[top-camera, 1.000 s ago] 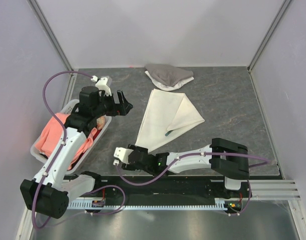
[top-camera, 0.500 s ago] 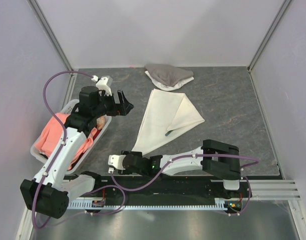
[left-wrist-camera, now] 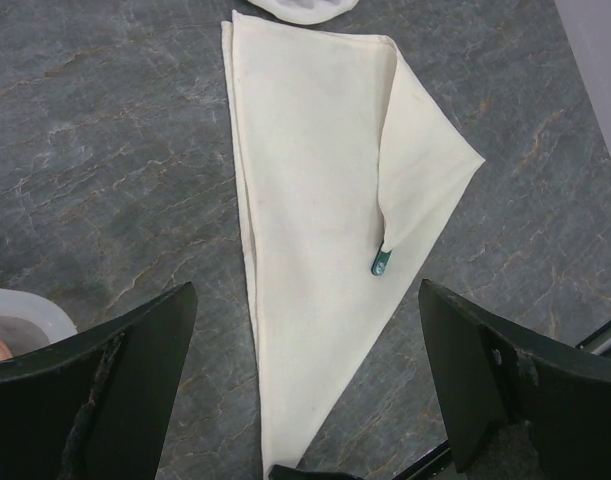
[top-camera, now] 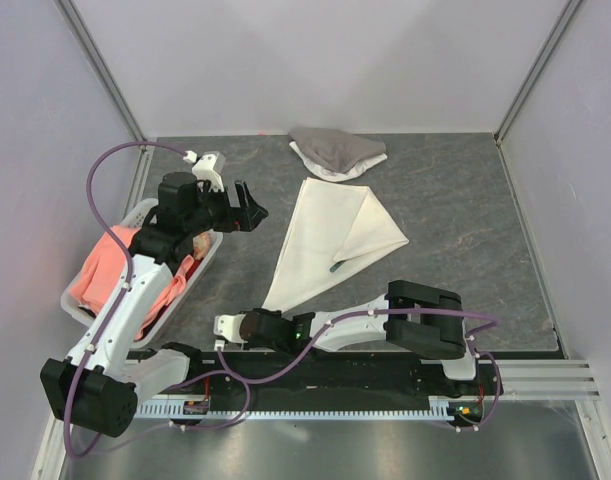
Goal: Fold the napkin, place the utensils inside, and roll it up
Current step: Fold the napkin
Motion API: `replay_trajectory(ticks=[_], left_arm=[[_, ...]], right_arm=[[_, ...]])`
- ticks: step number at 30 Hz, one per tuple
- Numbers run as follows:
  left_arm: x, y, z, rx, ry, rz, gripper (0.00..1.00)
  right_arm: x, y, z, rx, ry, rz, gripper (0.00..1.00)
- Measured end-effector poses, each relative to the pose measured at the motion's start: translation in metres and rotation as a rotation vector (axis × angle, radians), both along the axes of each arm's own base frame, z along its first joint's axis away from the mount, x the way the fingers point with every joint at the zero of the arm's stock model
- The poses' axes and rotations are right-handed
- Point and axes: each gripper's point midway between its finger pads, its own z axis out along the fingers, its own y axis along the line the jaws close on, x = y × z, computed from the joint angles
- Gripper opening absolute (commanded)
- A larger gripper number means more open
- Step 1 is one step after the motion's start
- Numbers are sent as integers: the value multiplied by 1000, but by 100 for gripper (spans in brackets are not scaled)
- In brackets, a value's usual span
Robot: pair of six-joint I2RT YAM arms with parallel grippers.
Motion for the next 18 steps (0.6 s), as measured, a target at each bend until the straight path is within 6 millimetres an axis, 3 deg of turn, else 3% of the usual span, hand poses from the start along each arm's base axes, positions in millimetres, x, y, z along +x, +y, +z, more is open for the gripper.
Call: replay_trajectory(ticks=[9,13,18], left_arm=[[0,0,0,-1,0,-1,100],[0,-1,0,-2,0,-3,100],[0,-1,0,-2,0,-3,100]], right_arm=[[3,-1,-4,-11,-10,-10,23],[4,-1,-5,-12,-12,-12,6],[5,-1,-5,-12,-12,-13,0]])
